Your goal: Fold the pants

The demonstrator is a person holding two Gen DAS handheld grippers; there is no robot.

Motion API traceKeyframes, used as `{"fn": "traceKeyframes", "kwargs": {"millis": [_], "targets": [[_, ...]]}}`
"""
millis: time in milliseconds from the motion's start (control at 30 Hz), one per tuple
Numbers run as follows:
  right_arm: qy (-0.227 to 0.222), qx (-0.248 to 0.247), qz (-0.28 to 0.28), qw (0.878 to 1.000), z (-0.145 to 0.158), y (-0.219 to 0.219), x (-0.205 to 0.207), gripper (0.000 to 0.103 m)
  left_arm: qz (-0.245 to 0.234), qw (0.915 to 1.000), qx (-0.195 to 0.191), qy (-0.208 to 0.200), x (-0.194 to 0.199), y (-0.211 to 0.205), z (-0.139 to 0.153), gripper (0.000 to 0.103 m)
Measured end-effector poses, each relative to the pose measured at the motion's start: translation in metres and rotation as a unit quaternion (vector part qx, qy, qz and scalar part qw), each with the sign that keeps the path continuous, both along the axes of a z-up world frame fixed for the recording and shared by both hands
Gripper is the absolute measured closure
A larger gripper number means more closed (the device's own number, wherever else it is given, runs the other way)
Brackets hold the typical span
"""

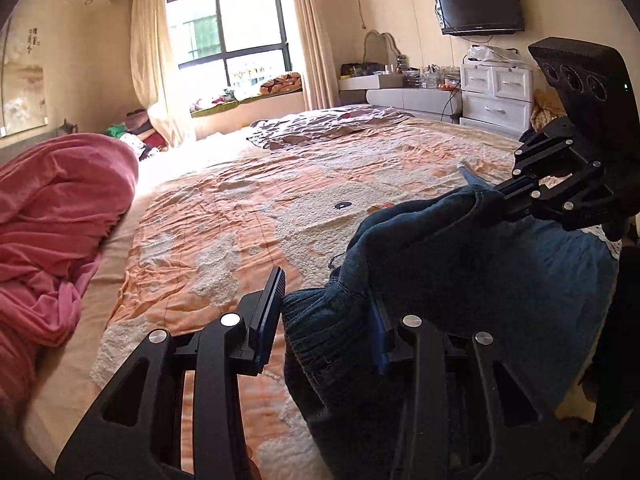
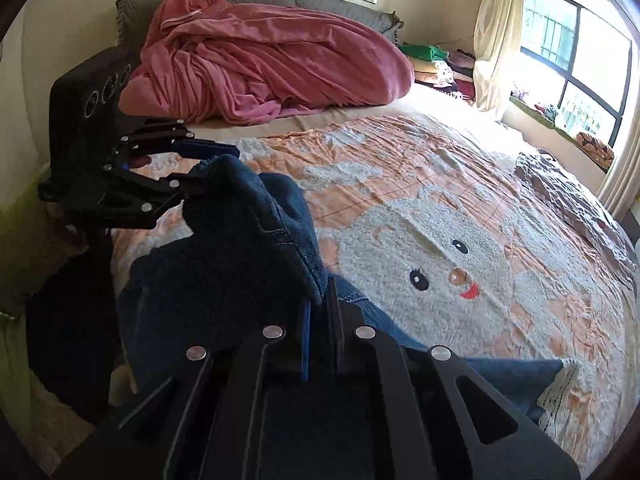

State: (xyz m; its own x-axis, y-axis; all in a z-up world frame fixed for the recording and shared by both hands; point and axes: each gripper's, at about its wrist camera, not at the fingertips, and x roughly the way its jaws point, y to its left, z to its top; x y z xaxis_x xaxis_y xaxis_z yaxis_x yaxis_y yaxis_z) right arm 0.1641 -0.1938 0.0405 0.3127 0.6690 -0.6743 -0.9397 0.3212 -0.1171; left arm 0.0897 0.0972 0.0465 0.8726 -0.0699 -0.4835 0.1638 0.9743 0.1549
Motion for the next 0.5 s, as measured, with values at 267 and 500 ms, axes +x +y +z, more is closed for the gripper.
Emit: {"fn": "traceKeyframes", "kwargs": {"millis": [267,500], "targets": [[0.052,0.001,0.013,0.999,-0.033,-0.027,-0.067,0.098,-0.005,0.9987,-0.016,0.048,-0.053,-0.013,-0.028,0.072],[0.086,-0.005,0.002,0.996,-0.071,-0.035,-0.099,0.097,-0.004,0.9955,-0.009,0.094,-0.075,-0.019,-0.047,0.07]]}}
